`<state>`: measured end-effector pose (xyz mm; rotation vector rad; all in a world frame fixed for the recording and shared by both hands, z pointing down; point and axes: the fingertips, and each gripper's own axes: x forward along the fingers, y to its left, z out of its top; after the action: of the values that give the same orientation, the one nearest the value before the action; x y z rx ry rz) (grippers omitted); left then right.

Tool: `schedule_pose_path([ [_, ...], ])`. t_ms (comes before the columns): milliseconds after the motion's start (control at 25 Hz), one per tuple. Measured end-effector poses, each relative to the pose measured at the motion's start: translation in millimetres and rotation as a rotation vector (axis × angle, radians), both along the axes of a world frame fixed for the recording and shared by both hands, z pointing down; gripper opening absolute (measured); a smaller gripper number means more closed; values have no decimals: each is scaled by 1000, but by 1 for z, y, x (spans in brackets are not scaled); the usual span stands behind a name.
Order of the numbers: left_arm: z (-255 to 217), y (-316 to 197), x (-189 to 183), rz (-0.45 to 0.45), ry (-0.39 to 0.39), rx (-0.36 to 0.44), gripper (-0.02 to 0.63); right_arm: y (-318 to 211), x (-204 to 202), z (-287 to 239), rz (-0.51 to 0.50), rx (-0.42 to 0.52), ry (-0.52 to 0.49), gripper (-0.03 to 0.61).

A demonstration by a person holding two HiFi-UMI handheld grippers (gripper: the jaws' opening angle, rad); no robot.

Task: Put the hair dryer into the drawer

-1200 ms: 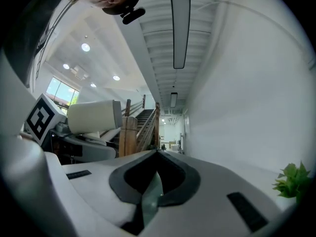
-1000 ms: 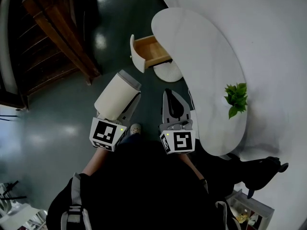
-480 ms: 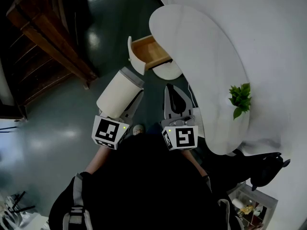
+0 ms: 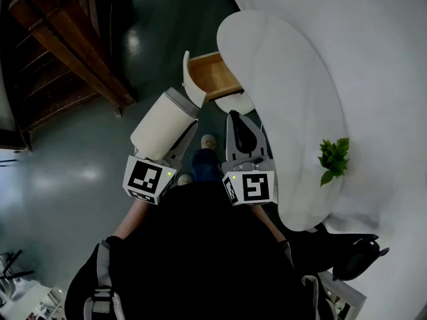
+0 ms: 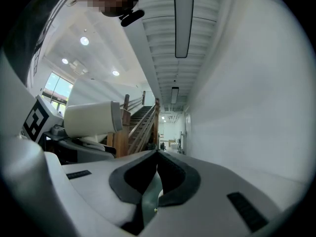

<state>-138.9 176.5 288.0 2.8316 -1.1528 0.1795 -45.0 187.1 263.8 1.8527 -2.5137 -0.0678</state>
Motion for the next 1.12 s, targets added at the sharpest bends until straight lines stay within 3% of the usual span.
schedule_pose_path([
  [480,-5,-93,40,-88,-19,-13,216,-114,32,-2,-144,-26,-8,20],
  [1120,33,-171,106,-123,-105,-106,216,-208,111,46,-177,-126,-81,20],
])
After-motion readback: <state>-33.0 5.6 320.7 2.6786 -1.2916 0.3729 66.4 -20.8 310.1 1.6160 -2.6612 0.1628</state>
